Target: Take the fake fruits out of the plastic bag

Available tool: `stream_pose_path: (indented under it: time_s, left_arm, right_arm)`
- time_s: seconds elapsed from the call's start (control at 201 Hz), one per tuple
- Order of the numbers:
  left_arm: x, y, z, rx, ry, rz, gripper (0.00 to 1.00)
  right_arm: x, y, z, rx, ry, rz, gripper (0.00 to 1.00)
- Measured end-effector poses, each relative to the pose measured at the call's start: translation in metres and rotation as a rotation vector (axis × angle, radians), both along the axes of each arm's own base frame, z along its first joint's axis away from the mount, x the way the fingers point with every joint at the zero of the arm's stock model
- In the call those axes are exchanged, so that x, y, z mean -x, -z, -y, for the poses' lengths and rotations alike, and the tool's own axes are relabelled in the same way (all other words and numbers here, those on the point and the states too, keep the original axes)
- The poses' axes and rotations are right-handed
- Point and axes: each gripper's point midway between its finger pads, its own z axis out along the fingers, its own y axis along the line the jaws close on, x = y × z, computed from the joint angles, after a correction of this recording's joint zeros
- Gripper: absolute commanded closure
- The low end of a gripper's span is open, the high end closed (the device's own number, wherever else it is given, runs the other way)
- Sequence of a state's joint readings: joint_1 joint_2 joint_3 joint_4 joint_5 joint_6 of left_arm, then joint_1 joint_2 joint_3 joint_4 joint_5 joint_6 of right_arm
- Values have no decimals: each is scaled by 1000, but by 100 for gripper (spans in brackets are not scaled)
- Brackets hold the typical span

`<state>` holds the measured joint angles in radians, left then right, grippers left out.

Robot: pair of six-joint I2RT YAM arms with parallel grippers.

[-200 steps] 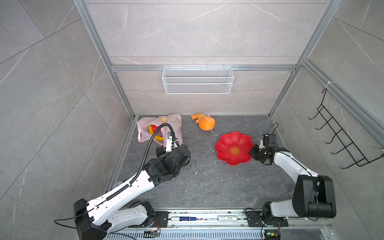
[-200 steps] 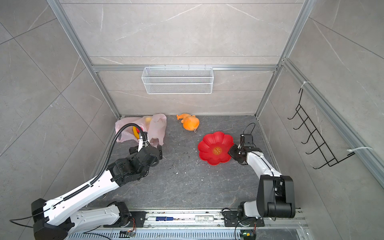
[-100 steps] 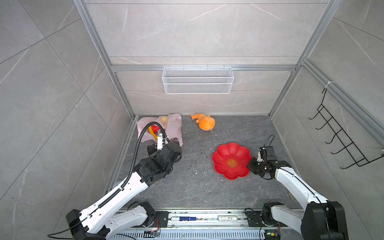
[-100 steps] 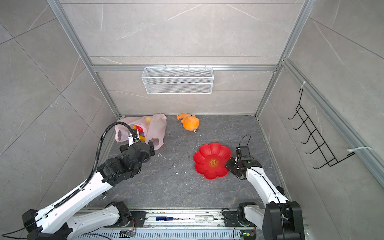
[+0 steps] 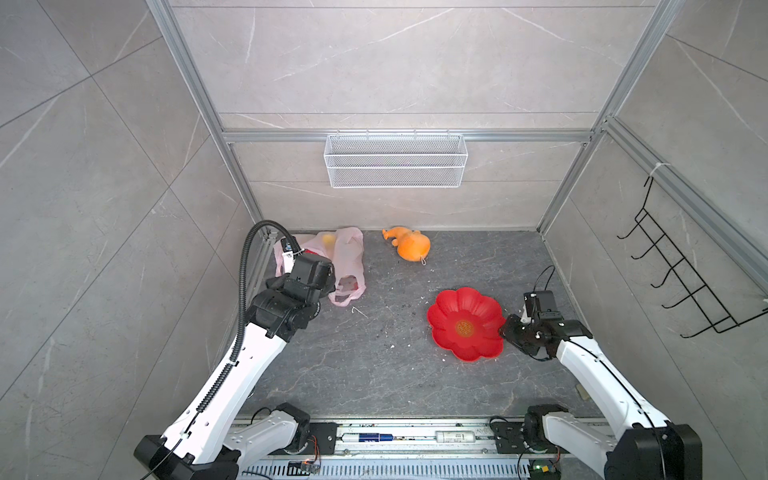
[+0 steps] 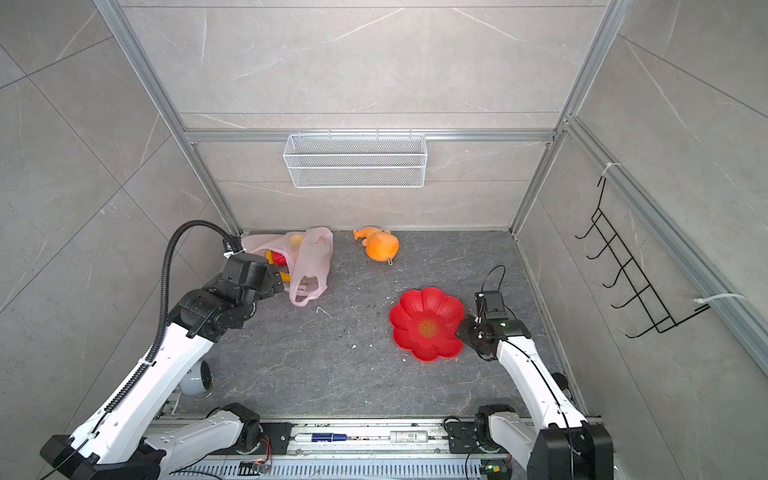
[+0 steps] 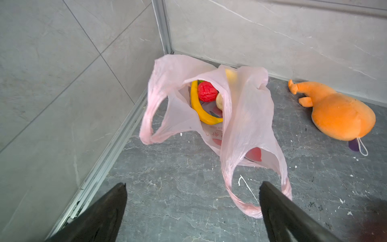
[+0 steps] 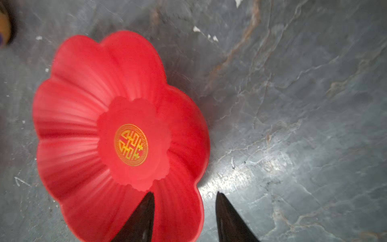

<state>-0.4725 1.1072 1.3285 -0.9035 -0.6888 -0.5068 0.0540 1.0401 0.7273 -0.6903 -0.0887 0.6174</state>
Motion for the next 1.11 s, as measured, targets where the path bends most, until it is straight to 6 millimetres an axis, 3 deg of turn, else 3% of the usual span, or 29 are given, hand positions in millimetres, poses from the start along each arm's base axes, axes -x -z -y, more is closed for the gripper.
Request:
stream_pose_path:
  time_s: [0.119,0.234,0.353,0.533,0.737,0.941,1.11]
  left_arm:
    - [10,-18,-9,-13,-12,-45,1]
    - [18,-22,-22,-38,-40,-92,6]
    - [15,-8,-40,-63,-74,-163,18]
    - [-7,23,-59,-86,-132,-248,24]
    - [-26,45,-70,-78,-152,-244,35]
    - [-51,63,-75,-44,-146,-216,48]
    - [-63,73,-79,-3,-136,-197,75]
  right_arm:
    - [-7,-33,-1,25,-37,80,49]
    - [-11,-49,-8,45,-90,117,50]
    - [-18,-66,-23,70,-172,151,51]
    - [-36,-92,-62,120,-335,231,51]
    - [-55,-100,-121,197,-528,296,52]
    - [-63,-98,-209,300,-767,380,51]
    - [-62,-95,-285,391,-976,490,44]
